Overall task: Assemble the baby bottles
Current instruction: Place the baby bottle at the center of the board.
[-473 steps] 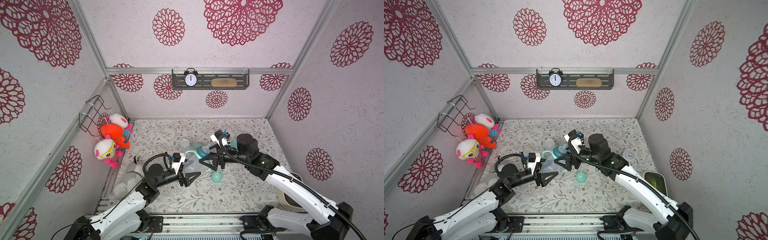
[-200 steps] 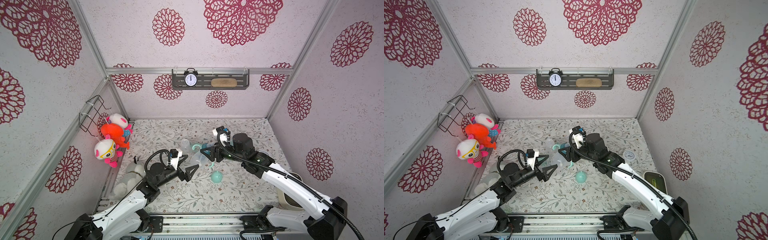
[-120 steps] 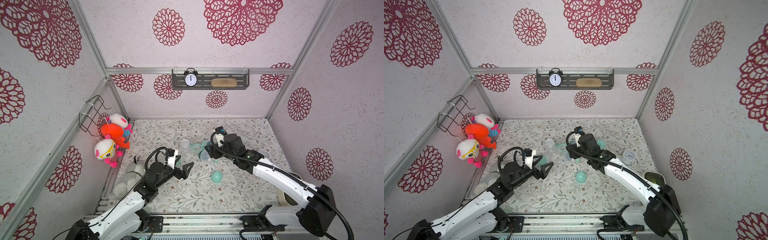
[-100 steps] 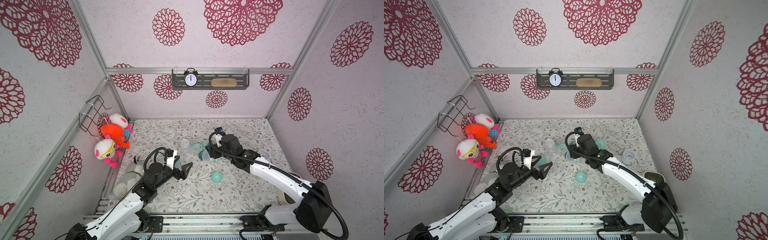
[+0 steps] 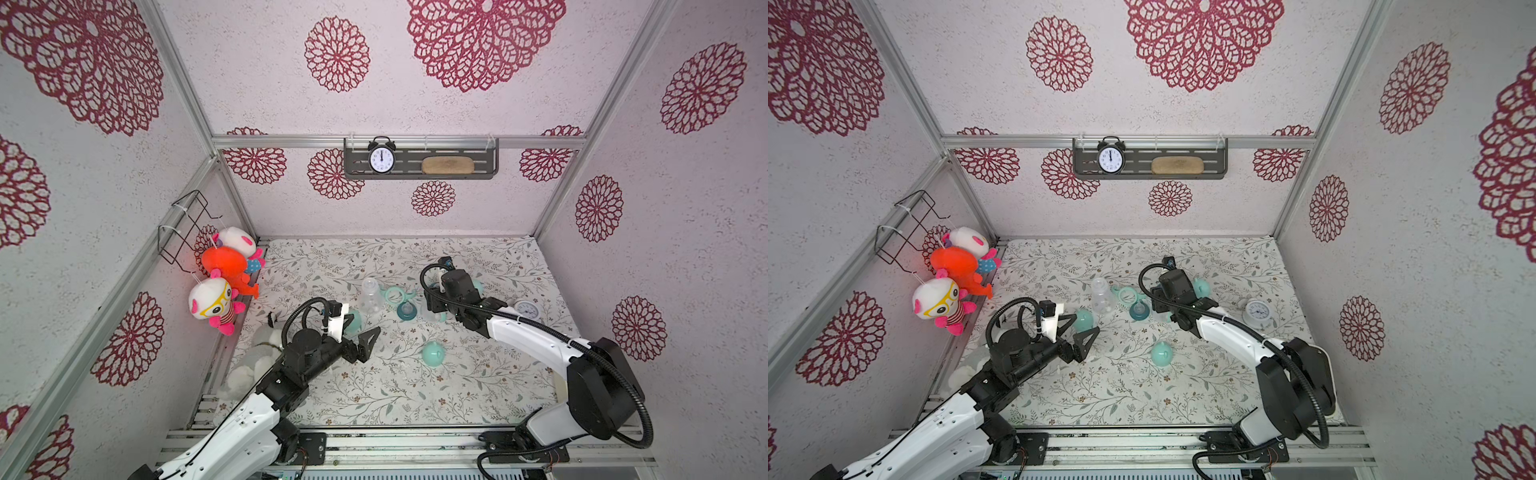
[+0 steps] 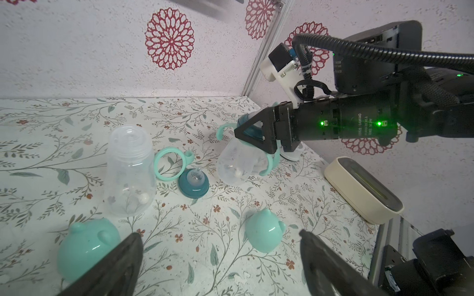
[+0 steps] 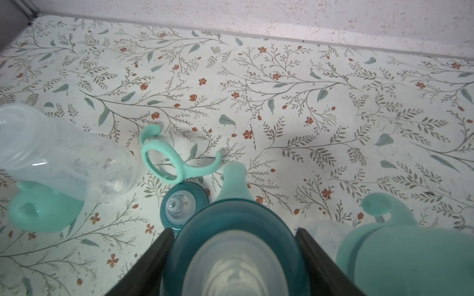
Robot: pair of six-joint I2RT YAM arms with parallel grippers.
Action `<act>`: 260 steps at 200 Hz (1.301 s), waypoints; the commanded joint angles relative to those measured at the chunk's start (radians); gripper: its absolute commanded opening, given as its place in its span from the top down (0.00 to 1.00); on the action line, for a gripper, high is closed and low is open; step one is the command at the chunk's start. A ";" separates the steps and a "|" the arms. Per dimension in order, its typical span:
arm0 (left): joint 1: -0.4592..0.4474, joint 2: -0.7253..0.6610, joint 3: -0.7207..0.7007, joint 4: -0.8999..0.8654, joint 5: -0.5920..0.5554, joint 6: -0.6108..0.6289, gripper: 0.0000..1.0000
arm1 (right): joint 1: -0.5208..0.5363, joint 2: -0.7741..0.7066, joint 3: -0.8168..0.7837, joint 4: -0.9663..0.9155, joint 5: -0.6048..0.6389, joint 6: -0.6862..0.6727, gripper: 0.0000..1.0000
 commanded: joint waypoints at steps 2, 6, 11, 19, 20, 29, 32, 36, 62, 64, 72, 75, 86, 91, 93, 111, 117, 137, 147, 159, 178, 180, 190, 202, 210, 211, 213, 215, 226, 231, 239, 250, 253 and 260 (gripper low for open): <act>0.009 -0.017 0.010 -0.045 -0.024 0.015 0.02 | -0.003 0.008 0.013 0.076 0.024 0.012 0.50; 0.009 -0.020 0.009 -0.046 -0.023 0.017 0.02 | -0.002 0.010 0.012 0.077 0.023 0.012 0.50; 0.009 -0.022 0.009 -0.047 -0.023 0.017 0.02 | -0.002 0.014 0.012 0.078 0.022 0.013 0.50; 0.008 -0.025 0.008 -0.047 -0.023 0.018 0.02 | -0.002 0.016 0.010 0.082 0.018 0.015 0.50; 0.009 -0.024 0.008 -0.047 -0.023 0.017 0.02 | -0.002 0.016 0.010 0.083 0.017 0.015 0.50; 0.009 -0.025 0.007 -0.047 -0.023 0.017 0.02 | -0.002 0.019 0.009 0.088 0.013 0.016 0.50; 0.010 -0.024 0.007 -0.047 -0.024 0.018 0.02 | -0.002 0.019 0.009 0.088 0.011 0.017 0.50; 0.010 -0.024 0.006 -0.045 -0.024 0.018 0.02 | -0.002 0.021 0.009 0.086 0.013 0.018 0.50; 0.010 -0.018 0.001 -0.030 -0.017 0.014 0.02 | -0.002 0.029 0.005 0.088 0.013 0.017 0.48; 0.011 -0.018 0.000 -0.030 -0.017 0.013 0.02 | -0.003 0.030 0.004 0.090 0.014 0.017 0.48; 0.009 -0.017 -0.001 -0.027 -0.017 0.013 0.02 | 0.000 0.031 0.002 0.090 0.015 0.016 0.47; 0.010 -0.016 -0.001 -0.025 -0.017 0.015 0.02 | 0.000 0.032 0.002 0.090 0.015 0.015 0.47; 0.010 -0.015 -0.001 -0.024 -0.016 0.016 0.02 | 0.000 0.033 0.002 0.087 0.016 0.011 0.44; 0.011 -0.015 0.000 -0.024 -0.019 0.015 0.02 | 0.001 0.034 0.002 0.086 0.019 0.006 0.43; 0.011 -0.013 0.001 -0.024 -0.019 0.015 0.02 | 0.001 0.034 0.003 0.085 0.017 0.003 0.42; 0.011 -0.016 0.002 -0.022 -0.020 0.020 0.02 | 0.007 0.036 0.006 0.074 0.029 -0.009 0.38; 0.011 -0.018 0.003 -0.022 -0.019 0.021 0.02 | 0.007 0.034 0.004 0.073 0.030 -0.012 0.38; 0.011 -0.019 0.006 -0.022 -0.018 0.027 0.02 | 0.007 0.034 -0.006 0.076 0.029 -0.015 0.38; 0.011 -0.018 0.009 -0.022 -0.017 0.028 0.02 | 0.009 0.036 -0.007 0.073 0.031 -0.014 0.37; 0.010 -0.016 0.012 -0.025 -0.017 0.029 0.02 | 0.010 0.034 -0.009 0.075 0.030 -0.016 0.34; 0.011 -0.014 0.014 -0.030 -0.013 0.029 0.02 | 0.012 0.034 -0.006 0.070 0.028 -0.015 0.29; 0.011 -0.015 0.014 -0.031 -0.012 0.029 0.02 | 0.012 0.034 -0.006 0.069 0.026 -0.014 0.29; 0.010 -0.016 0.014 -0.030 -0.010 0.030 0.02 | 0.013 0.035 -0.004 0.067 0.025 -0.013 0.27; 0.011 -0.018 0.014 -0.031 -0.010 0.027 0.02 | 0.015 0.034 -0.005 0.067 0.025 -0.013 0.25; 0.010 -0.018 0.014 -0.030 -0.010 0.027 0.02 | 0.017 0.034 -0.002 0.064 0.024 -0.013 0.23; 0.011 -0.018 0.014 -0.031 -0.010 0.027 0.02 | 0.018 0.034 -0.002 0.063 0.025 -0.013 0.22; 0.010 -0.018 0.014 -0.030 -0.010 0.027 0.02 | 0.018 0.033 0.000 0.062 0.024 -0.013 0.22; 0.010 -0.018 0.014 -0.030 -0.009 0.028 0.02 | 0.019 0.033 0.001 0.060 0.024 -0.013 0.21; 0.010 -0.018 0.015 -0.030 -0.008 0.030 0.02 | 0.023 0.028 0.009 0.052 0.025 -0.015 0.18; 0.011 -0.018 0.016 -0.031 -0.007 0.030 0.02 | 0.025 0.025 0.015 0.047 0.025 -0.016 0.17; 0.010 -0.016 0.015 -0.032 -0.007 0.031 0.02 | 0.028 0.020 0.023 0.035 0.028 -0.018 0.16; 0.010 -0.016 0.017 -0.032 -0.007 0.031 0.02 | 0.030 0.012 0.034 0.020 0.026 -0.021 0.14; 0.010 -0.016 0.016 -0.030 -0.007 0.031 0.02 | 0.030 0.008 0.038 0.016 0.026 -0.022 0.13; 0.010 -0.014 0.016 -0.027 -0.006 0.030 0.02 | 0.031 0.003 0.045 0.007 0.025 -0.022 0.12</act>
